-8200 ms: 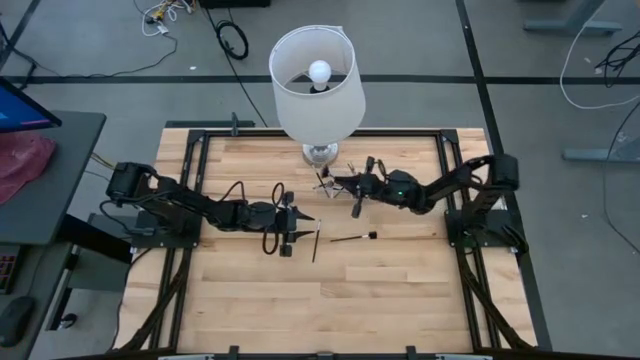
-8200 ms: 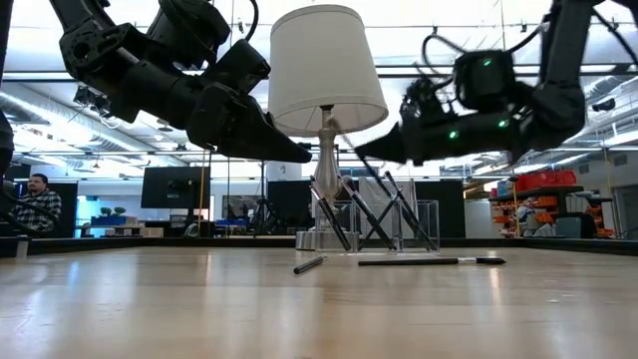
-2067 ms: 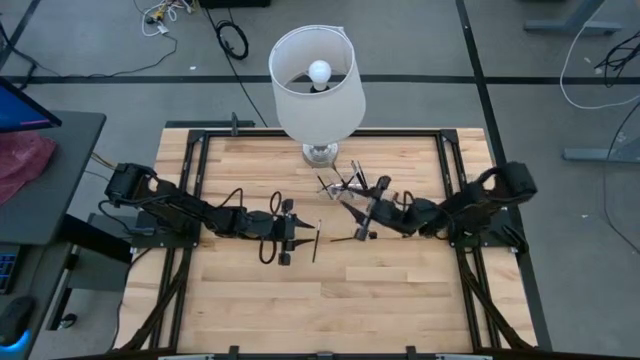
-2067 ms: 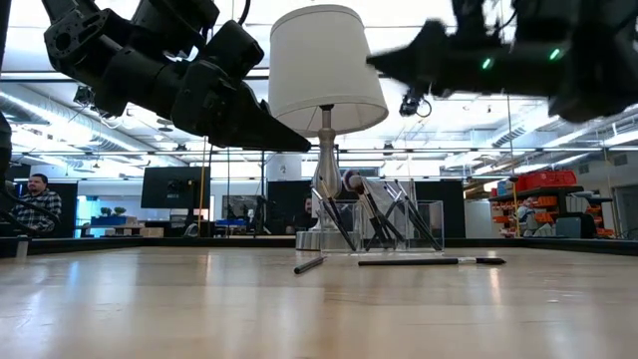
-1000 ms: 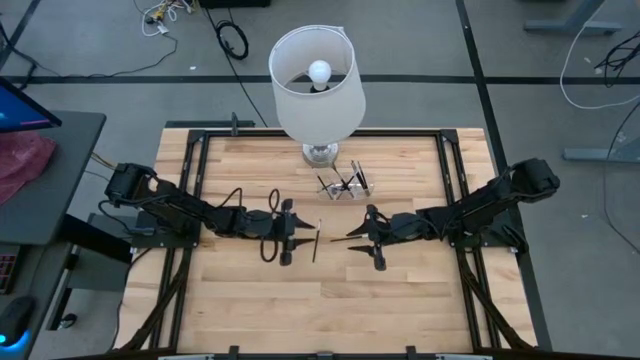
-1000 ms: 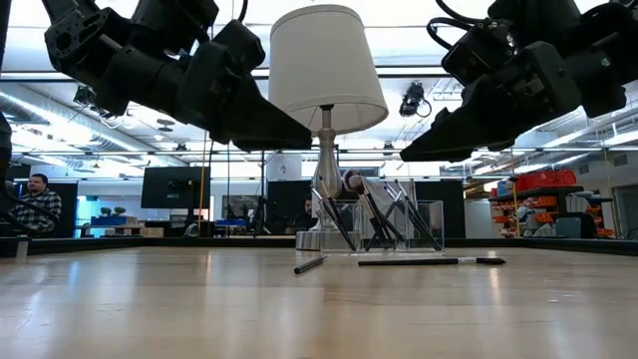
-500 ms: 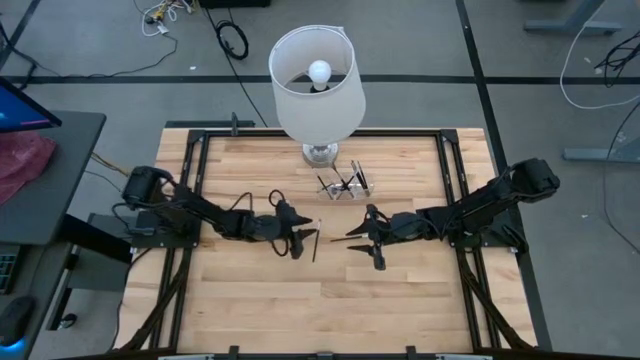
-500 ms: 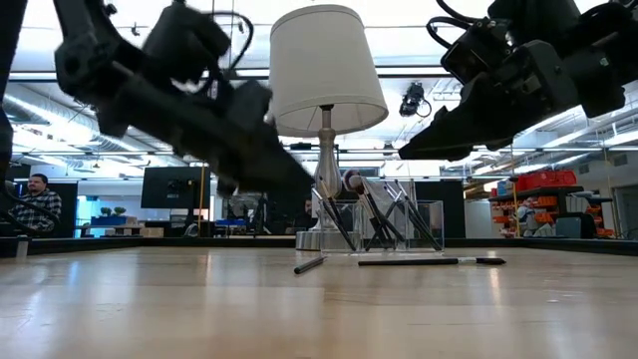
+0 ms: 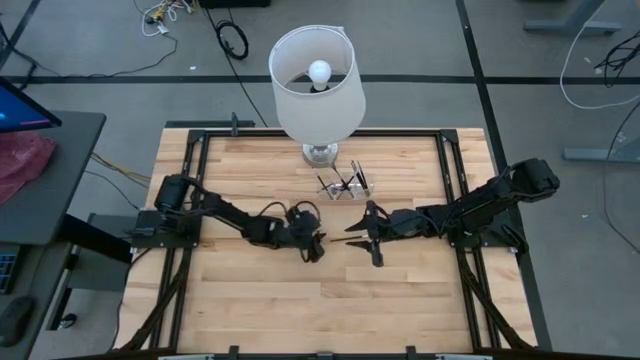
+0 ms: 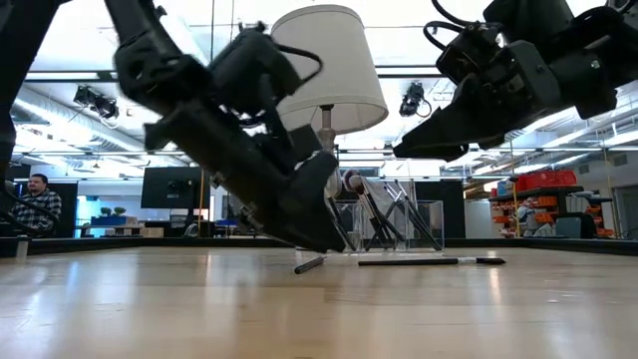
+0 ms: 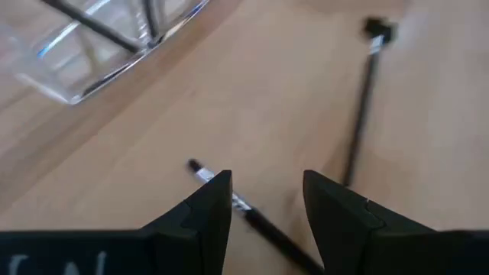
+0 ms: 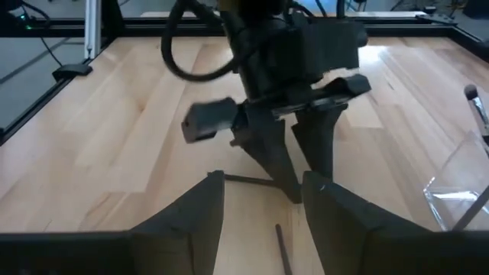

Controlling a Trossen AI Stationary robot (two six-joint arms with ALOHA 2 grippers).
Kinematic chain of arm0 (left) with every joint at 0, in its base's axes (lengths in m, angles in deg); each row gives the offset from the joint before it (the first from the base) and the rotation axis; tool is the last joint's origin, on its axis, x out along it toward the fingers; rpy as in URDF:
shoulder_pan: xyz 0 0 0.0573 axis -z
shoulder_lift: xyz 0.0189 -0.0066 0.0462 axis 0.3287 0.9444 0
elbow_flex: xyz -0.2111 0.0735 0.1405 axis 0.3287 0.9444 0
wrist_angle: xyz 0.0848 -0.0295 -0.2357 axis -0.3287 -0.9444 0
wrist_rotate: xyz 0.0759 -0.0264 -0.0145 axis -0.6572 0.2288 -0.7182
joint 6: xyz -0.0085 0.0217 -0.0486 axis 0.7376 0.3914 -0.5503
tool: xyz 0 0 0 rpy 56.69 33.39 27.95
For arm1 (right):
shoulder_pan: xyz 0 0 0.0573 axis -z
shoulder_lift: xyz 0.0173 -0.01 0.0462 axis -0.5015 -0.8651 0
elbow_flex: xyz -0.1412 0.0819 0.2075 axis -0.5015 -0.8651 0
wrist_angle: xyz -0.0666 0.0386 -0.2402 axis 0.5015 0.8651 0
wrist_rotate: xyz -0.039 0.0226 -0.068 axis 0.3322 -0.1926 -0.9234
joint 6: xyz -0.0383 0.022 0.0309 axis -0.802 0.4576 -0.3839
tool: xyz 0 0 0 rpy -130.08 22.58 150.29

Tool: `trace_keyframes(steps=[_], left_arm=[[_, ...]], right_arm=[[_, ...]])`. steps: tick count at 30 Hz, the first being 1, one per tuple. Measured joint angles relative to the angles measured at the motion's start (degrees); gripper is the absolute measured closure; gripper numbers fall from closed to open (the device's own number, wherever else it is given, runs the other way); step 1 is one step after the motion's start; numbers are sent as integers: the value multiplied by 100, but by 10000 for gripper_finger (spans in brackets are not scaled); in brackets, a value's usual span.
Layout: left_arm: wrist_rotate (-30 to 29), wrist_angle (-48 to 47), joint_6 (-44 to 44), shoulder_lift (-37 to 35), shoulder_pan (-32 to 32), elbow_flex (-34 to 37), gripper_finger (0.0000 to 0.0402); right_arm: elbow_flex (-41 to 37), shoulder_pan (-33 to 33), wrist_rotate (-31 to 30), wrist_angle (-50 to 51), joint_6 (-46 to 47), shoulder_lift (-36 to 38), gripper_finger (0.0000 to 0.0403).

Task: Put items in baskets/containers
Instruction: Put the black eyeshadow brush into the transparent organizer

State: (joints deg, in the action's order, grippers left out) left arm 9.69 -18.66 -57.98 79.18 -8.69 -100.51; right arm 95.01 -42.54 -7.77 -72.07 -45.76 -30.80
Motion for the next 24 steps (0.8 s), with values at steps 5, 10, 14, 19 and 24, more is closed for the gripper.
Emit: trace_keyframes(steps=[5, 10, 14, 19, 24], left_arm=[[-74, -1318, -280, -9, 29, -636, 236], [-476, -1885, -543, -9, 151, -1026, 236], [-670, -2206, -1200, -9, 220, -1095, 236], [-1056, -2775, -1830, 11, 266, -1086, 236], [-1117, -2771, -1994, 11, 267, -1053, 237]], right_arm=[[0, -1, 3, 113, 3, 0, 223], [0, -1, 3, 201, 236, 0, 223], [0, -1, 1, 286, 391, 0, 223], [0, -3, 1, 358, 477, 0, 223], [0, -3, 1, 374, 606, 0, 223]])
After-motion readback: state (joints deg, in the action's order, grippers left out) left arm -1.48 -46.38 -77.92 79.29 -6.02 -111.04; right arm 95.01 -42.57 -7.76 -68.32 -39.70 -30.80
